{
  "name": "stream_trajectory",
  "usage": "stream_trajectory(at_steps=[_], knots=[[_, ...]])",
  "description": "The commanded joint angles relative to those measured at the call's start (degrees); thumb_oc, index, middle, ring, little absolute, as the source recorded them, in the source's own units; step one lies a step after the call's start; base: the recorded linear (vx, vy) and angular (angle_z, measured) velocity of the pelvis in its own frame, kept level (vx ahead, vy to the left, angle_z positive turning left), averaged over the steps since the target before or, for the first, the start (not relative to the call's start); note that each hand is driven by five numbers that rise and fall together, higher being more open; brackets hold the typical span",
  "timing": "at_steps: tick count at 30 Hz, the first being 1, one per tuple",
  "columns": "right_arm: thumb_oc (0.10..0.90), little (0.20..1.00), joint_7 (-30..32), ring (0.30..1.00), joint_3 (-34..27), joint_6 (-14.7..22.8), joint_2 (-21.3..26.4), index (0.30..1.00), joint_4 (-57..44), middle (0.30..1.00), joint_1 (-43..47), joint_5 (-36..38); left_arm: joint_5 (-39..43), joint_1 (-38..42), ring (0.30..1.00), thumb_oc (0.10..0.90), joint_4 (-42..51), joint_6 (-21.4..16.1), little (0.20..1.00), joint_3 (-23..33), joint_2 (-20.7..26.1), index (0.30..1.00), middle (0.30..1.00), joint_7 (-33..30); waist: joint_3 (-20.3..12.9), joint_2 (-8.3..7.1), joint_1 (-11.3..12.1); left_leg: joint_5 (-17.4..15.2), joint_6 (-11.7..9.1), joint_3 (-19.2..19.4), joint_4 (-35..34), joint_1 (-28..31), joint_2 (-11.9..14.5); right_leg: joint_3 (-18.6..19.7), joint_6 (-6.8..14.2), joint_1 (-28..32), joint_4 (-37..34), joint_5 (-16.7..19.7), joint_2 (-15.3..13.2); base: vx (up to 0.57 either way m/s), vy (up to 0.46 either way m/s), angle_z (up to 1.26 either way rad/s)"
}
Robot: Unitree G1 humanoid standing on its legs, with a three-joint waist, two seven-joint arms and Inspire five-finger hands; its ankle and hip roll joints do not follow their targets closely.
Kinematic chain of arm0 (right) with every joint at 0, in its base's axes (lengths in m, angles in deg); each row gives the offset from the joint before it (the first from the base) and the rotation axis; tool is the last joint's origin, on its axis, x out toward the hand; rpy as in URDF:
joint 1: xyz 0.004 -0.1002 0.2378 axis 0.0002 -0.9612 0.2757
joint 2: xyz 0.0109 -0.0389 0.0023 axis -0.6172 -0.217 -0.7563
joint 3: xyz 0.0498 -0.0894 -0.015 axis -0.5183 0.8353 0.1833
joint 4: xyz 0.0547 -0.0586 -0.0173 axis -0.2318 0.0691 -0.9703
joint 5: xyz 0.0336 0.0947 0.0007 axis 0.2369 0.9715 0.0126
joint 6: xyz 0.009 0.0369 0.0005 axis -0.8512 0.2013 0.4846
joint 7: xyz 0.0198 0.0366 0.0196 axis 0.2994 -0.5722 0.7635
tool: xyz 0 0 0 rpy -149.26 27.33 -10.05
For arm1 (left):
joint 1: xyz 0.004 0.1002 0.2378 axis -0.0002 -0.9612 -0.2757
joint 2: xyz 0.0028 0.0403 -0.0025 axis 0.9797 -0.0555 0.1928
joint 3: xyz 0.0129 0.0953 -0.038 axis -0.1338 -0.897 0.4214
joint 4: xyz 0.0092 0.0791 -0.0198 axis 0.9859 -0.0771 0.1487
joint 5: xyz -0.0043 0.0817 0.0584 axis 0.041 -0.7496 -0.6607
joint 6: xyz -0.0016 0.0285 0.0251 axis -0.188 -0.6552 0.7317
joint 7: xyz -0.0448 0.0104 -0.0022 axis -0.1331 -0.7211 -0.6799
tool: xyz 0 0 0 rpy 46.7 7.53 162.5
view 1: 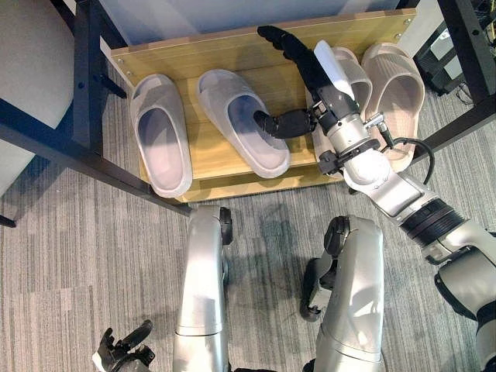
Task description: Arrange the slippers neatly on the shoe rack.
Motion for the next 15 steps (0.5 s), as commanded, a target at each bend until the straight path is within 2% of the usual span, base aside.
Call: stream_trajectory(at_steps=[1,9,11,15], knots=[[0.8,0.9,1.07,0.9,-5.72,7.1,3.1,0.9,-11.53,0.9,3.42,3.63,-0.41,-4.35,0.9,0.8,-3.09,-2.72,0.9,-0.66,1.94,0.9,0.9,-2.85,-1.37,-1.29,3.08,-3.03,5.16,-1.01,-0.24,0.32,-1.3,4.64,-7.15,4.05,3.76,-1.59,-1.04,0.0,0.0,0.0],[0.8,0.9,4.65,0.9,-11.2,9.41,3.94,0.9,-19.37,0.9,-0.42,0.69,-1.17,-3.52,0.9,0.8,-2.91,-3.2,0.9,-0.37,1.13,0.9,0.9,-3.92,-1.37,-1.62,2.74,-3.27,5.26,-1.01,0.37,0.32,-1.44,4.36,-7.03,4.09,4.05,-1.63,-0.9,0.0,0.0,0.0],[0.8,0.9,6.11,0.9,-13.04,9.74,4.91,0.9,-23.94,0.9,-1.95,-3.23,-2.21,-2.94,0.9,0.8,-2.65,-3.32,0.9,-0.2,1.02,0.9,0.9,-4.63,-1.37,-1.84,2.39,-3.38,5.28,-0.99,0.59,0.32,-1.49,4.36,-7.04,3.91,4.2,-1.7,-0.77,0.0,0.0,0.0],[0.8,0.9,6.85,0.9,-14.75,9.6,6.05,0.9,-29.36,0.9,-4.15,-6.52,-3.19,-2.73,0.9,0.8,-2.18,-3.51,0.9,0.05,1.02,0.9,0.9,-5.45,-1.37,-2.18,2.07,-3.41,5.27,-1.07,0.74,0.32,-1.36,4.35,-7.04,3.88,4.22,-1.65,-0.73,0.0,0.0,0.0]])
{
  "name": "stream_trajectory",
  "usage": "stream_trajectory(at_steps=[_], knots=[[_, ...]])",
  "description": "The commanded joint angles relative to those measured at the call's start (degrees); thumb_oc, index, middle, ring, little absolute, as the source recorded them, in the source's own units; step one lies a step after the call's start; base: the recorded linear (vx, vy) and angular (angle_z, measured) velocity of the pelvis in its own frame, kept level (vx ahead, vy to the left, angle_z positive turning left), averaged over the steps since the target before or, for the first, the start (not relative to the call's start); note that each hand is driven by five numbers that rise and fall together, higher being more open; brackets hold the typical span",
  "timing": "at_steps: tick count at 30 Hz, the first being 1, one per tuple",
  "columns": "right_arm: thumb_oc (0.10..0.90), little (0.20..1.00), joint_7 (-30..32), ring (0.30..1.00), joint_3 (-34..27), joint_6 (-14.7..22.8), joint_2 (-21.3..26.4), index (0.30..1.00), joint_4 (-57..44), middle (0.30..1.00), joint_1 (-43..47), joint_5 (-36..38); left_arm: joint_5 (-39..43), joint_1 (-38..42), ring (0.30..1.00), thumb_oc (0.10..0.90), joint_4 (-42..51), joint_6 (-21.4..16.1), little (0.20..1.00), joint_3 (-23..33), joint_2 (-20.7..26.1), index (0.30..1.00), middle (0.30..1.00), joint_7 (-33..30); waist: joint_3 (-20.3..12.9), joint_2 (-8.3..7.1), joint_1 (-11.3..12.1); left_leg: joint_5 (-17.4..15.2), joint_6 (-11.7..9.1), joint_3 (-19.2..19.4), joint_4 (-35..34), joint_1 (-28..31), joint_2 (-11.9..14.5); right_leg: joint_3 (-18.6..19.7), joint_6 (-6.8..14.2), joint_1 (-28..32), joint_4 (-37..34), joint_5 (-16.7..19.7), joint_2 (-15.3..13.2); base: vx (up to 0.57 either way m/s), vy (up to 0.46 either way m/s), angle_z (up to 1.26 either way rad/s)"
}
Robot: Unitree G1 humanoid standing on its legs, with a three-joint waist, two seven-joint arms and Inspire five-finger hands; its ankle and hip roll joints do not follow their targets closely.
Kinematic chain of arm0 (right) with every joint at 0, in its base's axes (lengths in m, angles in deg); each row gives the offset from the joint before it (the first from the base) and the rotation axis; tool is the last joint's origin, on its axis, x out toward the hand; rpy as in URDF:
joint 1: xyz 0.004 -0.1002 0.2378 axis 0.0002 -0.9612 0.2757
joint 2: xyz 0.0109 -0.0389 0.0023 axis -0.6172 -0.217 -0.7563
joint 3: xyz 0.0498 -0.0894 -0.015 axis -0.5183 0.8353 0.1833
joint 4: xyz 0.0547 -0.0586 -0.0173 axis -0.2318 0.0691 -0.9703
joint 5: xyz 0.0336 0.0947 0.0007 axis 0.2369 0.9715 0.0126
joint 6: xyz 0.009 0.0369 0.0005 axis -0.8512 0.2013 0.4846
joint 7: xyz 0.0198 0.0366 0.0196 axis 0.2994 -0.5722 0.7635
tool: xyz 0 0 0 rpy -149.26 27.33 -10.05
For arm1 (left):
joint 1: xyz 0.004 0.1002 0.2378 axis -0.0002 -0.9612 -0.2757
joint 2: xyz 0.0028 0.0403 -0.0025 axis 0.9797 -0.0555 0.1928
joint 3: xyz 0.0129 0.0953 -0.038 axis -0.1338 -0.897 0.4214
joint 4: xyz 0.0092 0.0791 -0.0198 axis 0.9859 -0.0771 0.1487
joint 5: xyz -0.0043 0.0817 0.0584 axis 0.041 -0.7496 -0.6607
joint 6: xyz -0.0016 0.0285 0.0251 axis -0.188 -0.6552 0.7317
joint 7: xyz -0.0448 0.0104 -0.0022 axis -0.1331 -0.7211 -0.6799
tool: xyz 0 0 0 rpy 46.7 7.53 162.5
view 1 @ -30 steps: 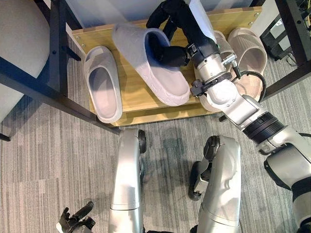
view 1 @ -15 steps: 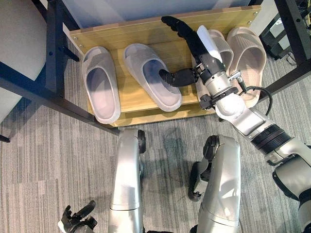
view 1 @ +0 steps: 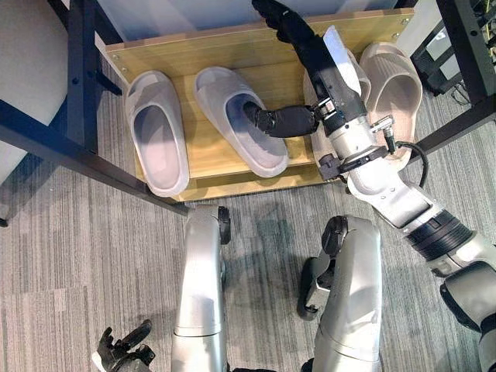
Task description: Arrange the slippers neatly on the shoe rack.
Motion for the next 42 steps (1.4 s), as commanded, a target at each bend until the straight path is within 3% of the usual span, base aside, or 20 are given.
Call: stream_trajectory(at_steps=[1,7,9,17,30,42], knots=[[0.8,0.9,3.77,0.9,-7.62,6.31,3.88,0.9,-13.86,0.9,1.9,-3.97,-1.64,-2.97,0.9,0.8,-2.03,-3.02,0.9,0.12,1.03,0.9,0.9,-4.2,-1.6,-1.03,2.49,-3.39,5.38,-0.88,0.54,0.53,-1.34,4.56,-7.06,3.98,4.19,-1.68,-1.0,0.0,0.0,0.0],[0.8,0.9,1.91,0.9,-9.91,4.67,3.63,0.9,-27.38,0.9,-6.62,-9.51,-2.71,-2.34,0.9,0.8,-1.38,-2.79,0.9,0.67,0.41,0.9,0.9,-4.83,-1.6,-1.97,1.04,-3.53,5.31,-0.69,0.72,0.53,-1.22,4.58,-7.07,3.61,4.31,-1.45,-0.72,0.0,0.0,0.0],[0.8,0.9,-0.4,0.9,-9.44,3.78,2.19,0.9,-28.87,0.9,-10.13,-7.73,-3.09,-2.22,0.9,0.8,-0.96,-2.02,0.9,0.51,0.39,0.9,0.9,-4.87,-1.6,-2.12,0.75,-3.51,5.34,-0.62,0.83,0.53,-1.21,4.58,-7.09,3.61,4.32,-1.5,-0.69,0.0,0.0,0.0],[0.8,0.9,-4.85,0.9,-5.85,0.93,-2.65,0.9,-28.02,0.9,-16.35,-3.85,-3.29,-1.04,0.9,0.8,0.9,-2.12,0.9,-1.34,-0.3,0.9,0.9,-5.93,-1.6,-2.16,-0.01,-3.23,5.36,-0.35,0.59,0.53,-1.19,4.5,-6.99,3.58,3.91,-1.37,-0.33,-0.01,-0.005,-0.02],[0.8,0.9,3.14,0.9,-7.84,-1.7,-9.94,0.9,-26.22,0.9,-24.55,-5.03,-2.82,-2.64,0.9,0.8,2.69,-0.91,0.9,-2.68,-1.14,0.9,0.9,-7.75,-1.6,-1.86,-0.82,-2.83,5.17,0.07,0.17,0.53,-1.25,4.43,-7.05,3.59,4.16,-1.32,-0.07,0.0,0.0,0.0],[0.8,0.9,1.69,0.9,-4.65,-1.16,-12.96,0.9,-22.84,0.9,-24.45,2.63,-2.84,-1.73,0.9,0.8,4.07,-0.88,0.9,-4.63,-1.13,0.9,0.9,-9.44,-1.6,-1.68,-0.91,-2.58,5.06,-0.16,0.2,0.53,-1.28,4.15,-7.06,3.57,4.08,-1.17,-0.07,0.0,0.0,0.0]])
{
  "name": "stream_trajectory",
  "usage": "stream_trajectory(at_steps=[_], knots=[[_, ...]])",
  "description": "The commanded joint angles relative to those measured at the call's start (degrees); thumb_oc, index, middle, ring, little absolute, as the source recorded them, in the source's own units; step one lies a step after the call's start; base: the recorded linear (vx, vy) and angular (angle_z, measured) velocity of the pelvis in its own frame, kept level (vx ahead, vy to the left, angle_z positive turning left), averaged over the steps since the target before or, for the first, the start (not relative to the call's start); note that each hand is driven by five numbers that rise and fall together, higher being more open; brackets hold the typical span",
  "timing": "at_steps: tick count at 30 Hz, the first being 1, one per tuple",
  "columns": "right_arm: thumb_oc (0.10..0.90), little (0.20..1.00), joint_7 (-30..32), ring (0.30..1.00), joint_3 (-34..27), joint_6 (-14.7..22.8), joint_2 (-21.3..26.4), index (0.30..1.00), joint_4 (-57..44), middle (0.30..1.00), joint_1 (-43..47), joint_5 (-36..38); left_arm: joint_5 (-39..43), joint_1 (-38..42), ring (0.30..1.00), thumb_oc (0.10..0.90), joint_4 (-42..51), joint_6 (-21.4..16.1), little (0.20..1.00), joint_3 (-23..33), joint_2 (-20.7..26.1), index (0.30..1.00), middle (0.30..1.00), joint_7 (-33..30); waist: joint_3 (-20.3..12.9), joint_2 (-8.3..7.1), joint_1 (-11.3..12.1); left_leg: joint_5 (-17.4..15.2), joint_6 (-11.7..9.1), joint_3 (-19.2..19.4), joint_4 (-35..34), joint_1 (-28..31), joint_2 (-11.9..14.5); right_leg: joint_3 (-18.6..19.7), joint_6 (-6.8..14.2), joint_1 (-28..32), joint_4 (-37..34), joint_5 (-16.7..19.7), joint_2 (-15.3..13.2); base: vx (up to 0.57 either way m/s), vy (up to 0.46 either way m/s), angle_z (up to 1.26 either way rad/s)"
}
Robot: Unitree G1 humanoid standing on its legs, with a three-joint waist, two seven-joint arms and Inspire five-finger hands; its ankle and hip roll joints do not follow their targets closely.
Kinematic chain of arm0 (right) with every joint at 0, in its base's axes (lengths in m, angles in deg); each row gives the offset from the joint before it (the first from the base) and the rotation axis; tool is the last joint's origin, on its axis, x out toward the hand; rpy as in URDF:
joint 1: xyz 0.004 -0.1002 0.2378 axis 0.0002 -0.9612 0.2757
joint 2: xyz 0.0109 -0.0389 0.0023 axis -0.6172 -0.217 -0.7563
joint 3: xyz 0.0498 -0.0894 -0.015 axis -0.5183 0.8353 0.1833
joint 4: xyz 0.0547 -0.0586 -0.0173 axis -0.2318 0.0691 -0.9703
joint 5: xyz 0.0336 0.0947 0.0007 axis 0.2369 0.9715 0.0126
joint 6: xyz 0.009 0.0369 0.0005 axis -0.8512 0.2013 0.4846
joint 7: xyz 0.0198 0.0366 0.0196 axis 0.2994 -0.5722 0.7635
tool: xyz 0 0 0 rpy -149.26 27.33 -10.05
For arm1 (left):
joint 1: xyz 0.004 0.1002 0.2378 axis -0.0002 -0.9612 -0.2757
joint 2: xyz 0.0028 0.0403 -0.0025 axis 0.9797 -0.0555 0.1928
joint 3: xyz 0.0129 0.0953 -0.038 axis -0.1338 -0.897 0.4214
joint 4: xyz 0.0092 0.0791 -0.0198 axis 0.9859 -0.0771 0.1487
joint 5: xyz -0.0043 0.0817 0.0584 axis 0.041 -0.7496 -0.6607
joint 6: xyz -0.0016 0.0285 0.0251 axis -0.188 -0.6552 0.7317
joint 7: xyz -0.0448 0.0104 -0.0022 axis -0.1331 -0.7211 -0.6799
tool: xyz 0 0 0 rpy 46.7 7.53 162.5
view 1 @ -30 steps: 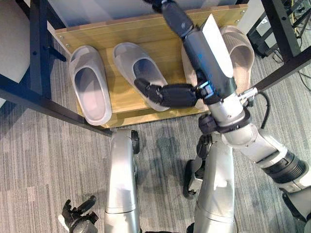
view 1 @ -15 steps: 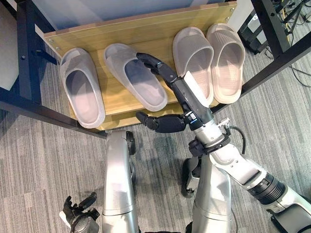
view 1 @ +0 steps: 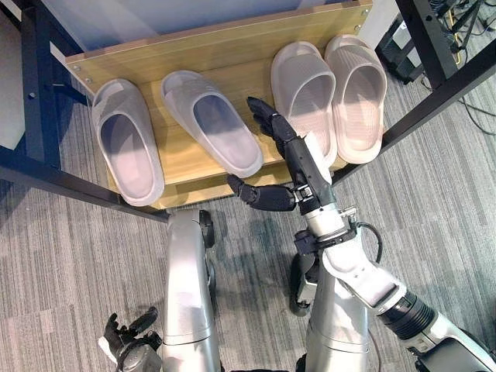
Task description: Arrange the slippers neatly on the shoe rack.
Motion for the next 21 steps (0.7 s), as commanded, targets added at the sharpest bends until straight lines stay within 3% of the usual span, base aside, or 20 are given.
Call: stream_trajectory(at_steps=[1,6,21], knots=[[0.8,0.9,-0.17,0.9,-0.64,5.61,0.22,0.9,-9.29,0.9,4.05,4.36,-0.62,-2.99,0.9,0.8,-1.68,-1.99,0.9,-2.95,0.16,0.9,0.9,-3.56,-1.61,0.17,3.32,-2.03,6.0,-0.04,-0.42,0.11,-2.27,3.97,-6.76,4.59,3.02,-1.34,-1.18,0.0,0.0,0.0],[0.8,0.9,-2.45,0.9,0.75,6.79,-1.03,0.9,-8.51,0.9,3.47,13.9,0.43,-2.47,0.9,0.8,-0.82,-1.79,0.9,-3.98,-0.24,0.9,0.9,-3.64,-1.61,-0.06,3.34,-1.92,5.74,-0.05,-0.48,0.11,-2.41,4.03,-6.65,4.6,3.16,-1.21,-1.0,0.0,0.0,0.0],[0.8,0.9,-10.34,0.9,9.71,6.94,-4.63,0.9,-7.1,0.9,10.85,24.74,3.1,-0.72,0.9,0.8,0.46,-2.22,0.9,-7.13,-1.05,0.9,0.9,-1.98,-1.61,-0.04,4.26,-1.93,5.35,-0.37,-0.16,0.11,-2.54,3.88,-6.51,4.6,3.33,-0.8,-0.64,0.0,0.0,0.0]])
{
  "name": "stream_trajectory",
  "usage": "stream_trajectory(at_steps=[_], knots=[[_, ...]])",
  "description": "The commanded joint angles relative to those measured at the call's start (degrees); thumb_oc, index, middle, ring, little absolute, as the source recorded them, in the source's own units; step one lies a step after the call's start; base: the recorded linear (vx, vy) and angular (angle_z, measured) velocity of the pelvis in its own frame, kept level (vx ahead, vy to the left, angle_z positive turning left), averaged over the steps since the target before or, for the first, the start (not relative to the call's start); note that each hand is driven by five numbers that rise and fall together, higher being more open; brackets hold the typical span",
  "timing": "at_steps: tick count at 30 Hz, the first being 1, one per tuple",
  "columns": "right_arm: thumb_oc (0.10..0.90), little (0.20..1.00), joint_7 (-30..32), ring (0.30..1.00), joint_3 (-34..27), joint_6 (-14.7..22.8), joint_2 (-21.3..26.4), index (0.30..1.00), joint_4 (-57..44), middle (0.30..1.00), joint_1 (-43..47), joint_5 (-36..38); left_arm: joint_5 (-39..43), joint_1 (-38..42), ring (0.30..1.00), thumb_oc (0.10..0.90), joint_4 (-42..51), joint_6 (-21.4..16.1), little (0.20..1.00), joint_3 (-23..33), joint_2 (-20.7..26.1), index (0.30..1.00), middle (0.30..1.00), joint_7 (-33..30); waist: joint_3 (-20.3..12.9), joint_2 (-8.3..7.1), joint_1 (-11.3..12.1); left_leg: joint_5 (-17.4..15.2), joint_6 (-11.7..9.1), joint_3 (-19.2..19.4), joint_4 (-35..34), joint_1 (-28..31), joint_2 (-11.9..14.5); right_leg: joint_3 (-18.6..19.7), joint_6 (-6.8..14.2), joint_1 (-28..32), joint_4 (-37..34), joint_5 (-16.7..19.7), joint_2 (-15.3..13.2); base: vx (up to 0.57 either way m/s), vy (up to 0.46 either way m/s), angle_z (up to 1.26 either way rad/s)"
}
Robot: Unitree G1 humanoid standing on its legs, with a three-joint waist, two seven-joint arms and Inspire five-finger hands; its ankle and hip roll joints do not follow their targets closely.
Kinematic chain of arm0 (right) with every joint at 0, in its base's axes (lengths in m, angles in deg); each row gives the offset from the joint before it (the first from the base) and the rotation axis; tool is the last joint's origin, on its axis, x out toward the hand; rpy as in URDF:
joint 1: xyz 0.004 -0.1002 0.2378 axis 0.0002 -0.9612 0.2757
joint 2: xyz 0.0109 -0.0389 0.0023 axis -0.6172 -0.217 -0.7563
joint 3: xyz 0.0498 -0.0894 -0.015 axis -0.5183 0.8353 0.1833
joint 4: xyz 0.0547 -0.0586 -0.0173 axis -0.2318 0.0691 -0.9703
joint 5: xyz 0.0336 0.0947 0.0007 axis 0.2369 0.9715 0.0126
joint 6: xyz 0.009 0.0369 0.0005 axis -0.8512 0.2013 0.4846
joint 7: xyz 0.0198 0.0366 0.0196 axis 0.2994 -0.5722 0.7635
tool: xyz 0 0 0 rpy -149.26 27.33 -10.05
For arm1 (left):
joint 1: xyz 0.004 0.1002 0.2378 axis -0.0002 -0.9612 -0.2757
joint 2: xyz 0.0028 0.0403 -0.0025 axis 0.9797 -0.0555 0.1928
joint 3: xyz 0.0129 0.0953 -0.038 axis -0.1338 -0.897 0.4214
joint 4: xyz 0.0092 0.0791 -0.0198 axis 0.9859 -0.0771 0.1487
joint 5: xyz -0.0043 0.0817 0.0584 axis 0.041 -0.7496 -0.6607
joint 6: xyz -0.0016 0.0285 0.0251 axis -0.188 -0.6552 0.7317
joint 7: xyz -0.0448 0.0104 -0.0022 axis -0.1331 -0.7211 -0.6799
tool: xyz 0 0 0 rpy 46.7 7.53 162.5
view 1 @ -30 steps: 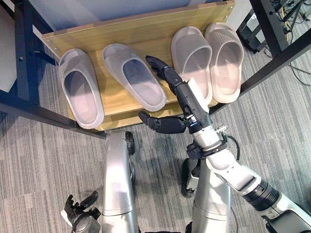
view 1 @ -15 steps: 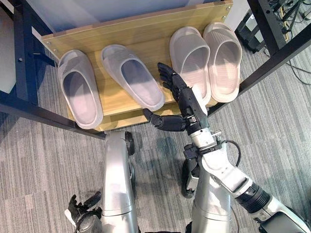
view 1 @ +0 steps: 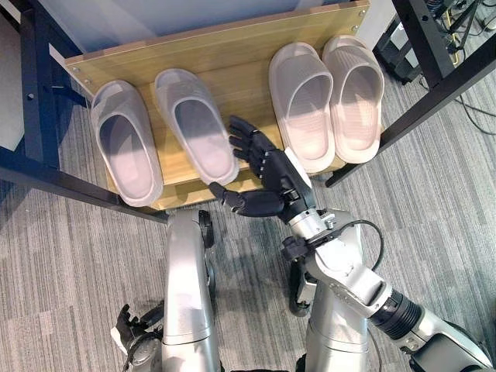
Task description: Arrange the slippers neatly on the shoe rack.
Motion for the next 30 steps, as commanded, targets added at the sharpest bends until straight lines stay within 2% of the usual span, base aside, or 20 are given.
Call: stream_trajectory(at_steps=[1,6,9,11,13,14,17,19,30], knots=[[0.8,0.9,-4.11,0.9,0.79,5.61,-2.6,0.9,-7.36,0.9,7.41,2.16,2.73,-1.34,0.9,0.8,-2.24,-1.95,0.9,-3.62,-0.36,0.9,0.9,-1.32,-1.61,0.0,4.44,-1.95,5.46,-0.21,-0.09,-0.12,-2.51,4.03,-6.47,4.57,3.24,-0.69,-0.84,0.0,0.0,0.0],[0.8,0.9,-5.88,0.9,2.97,4.76,-3.47,0.9,-5.31,0.9,11.11,3.67,3.72,-0.86,0.9,0.8,-3.11,-1.56,0.9,-4.33,-0.51,0.9,0.9,0.57,-1.61,0.21,4.83,-1.92,5.37,-0.32,0.13,-0.12,-2.64,3.85,-6.41,4.56,3.34,-0.6,-0.73,0.0,0.0,0.0],[0.8,0.9,-5.08,0.9,2.02,5.32,-2.65,0.9,-5.83,0.9,11.07,2.02,4.44,-0.36,0.9,0.8,-3.28,-1.7,0.9,-4.44,-0.89,0.9,0.9,1.13,-1.61,0.22,4.67,-1.97,5.34,-0.33,0.31,-0.12,-2.66,3.96,-6.32,4.56,3.44,-0.6,-0.83,0.0,0.0,0.0],[0.8,0.9,-2.16,0.9,-0.7,6.36,-1.2,0.9,-8.99,0.9,9.75,-3.08,4.63,-0.24,0.9,0.8,-3.75,-1.54,0.9,-3.89,-1.24,0.9,0.9,1.27,-1.61,0.03,4.29,-2.03,5.38,-0.34,0.23,-0.12,-2.62,4.13,-6.25,4.56,3.41,-0.61,-0.88,0.0,0.0,0.0],[0.8,0.9,3.3,0.9,-6.79,9.59,0.11,0.9,-15.44,0.9,4.57,-11.82,2.75,0.0,0.9,0.8,-4.37,-1.85,0.9,-2.79,-1.4,0.9,0.9,0.32,-1.61,-0.24,3.4,-2.24,5.48,-0.24,0.37,-0.12,-2.72,4.38,-6.19,4.56,3.58,-0.75,-0.9,0.0,0.0,0.0],[0.8,0.9,3.46,0.9,-6.88,9.43,0.18,0.9,-15.73,0.9,4.35,-12.02,2.7,-0.02,0.9,0.8,-4.33,-1.84,0.9,-2.87,-1.39,0.9,0.9,0.26,-1.61,-0.22,3.48,-2.24,5.48,-0.24,0.4,-0.12,-2.73,4.39,-6.18,4.56,3.61,-0.76,-0.9,0.0,0.0,0.0],[0.8,0.9,10.12,0.9,-12.5,9.29,1.23,0.9,-19.55,0.9,-0.38,-23.69,-0.82,-0.75,0.9,0.8,-4.38,-2.11,0.9,-1.18,-1.1,0.9,0.9,-1.46,-1.61,-0.19,3.06,-2.47,5.73,-0.2,0.66,-0.12,-2.82,4.32,-6.26,4.55,3.83,-1.01,-0.96,0.0,0.0,0.0],[0.8,0.9,12.95,0.9,-14.1,9.46,0.86,0.9,-20.24,0.9,-2.99,-26.93,-2.62,-1.61,0.9,0.8,-3.89,-2.77,0.9,-1.1,-0.89,0.9,0.9,-2.78,-1.61,-0.18,2.88,-2.56,5.84,-0.12,0.88,-0.12,-2.77,4.25,-6.36,4.55,3.94,-1.17,-1.02,0.0,0.0,0.0],[0.8,0.9,8.05,0.9,-10.8,10.5,-2.62,0.9,-11.01,0.9,-3.69,-12.68,-3.85,-1.49,0.9,0.8,-2.49,-2.54,0.9,-2.24,0.73,0.9,0.9,-3.24,-1.61,0.06,3.41,-2.22,5.56,0.04,1.12,-0.12,-2.64,4.14,-6.46,4.55,4.47,-1.45,-1.0,0.0,-0.008,0.02]])
